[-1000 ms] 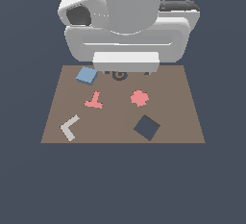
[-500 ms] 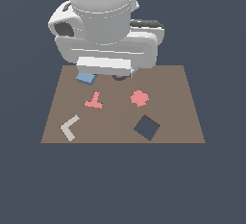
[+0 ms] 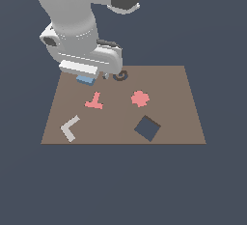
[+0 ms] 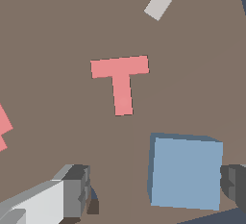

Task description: Insert a designated object into the corresponding slot on a board.

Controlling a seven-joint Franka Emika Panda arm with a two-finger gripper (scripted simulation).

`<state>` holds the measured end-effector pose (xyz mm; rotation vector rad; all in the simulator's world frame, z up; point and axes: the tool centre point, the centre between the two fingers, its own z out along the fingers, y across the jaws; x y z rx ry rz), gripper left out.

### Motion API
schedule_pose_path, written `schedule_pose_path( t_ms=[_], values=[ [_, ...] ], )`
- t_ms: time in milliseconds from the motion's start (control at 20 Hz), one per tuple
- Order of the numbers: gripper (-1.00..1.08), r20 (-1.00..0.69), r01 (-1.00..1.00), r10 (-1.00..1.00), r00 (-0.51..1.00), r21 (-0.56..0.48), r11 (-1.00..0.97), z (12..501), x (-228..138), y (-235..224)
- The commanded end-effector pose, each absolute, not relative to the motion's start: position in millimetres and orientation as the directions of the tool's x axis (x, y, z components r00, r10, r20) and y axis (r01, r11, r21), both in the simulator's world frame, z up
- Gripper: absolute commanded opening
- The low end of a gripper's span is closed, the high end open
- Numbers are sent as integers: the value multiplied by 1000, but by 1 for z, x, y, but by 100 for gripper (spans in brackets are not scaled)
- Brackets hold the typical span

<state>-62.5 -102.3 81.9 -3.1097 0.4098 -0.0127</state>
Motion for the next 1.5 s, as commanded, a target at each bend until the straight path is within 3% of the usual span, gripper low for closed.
schedule_pose_path(
  t_ms=[0,1050,1100,1450],
  values=[
    [100,5,-285,-285,958,-3,-958,69,-74,-115],
    [100,0,-323,-323,947,0,-947,30,-90,-133],
    [-100,0,-323,-323,947,0,-947,30,-90,-133],
    [-100,0,-323,-323,947,0,-947,30,-90,-133]
  ],
)
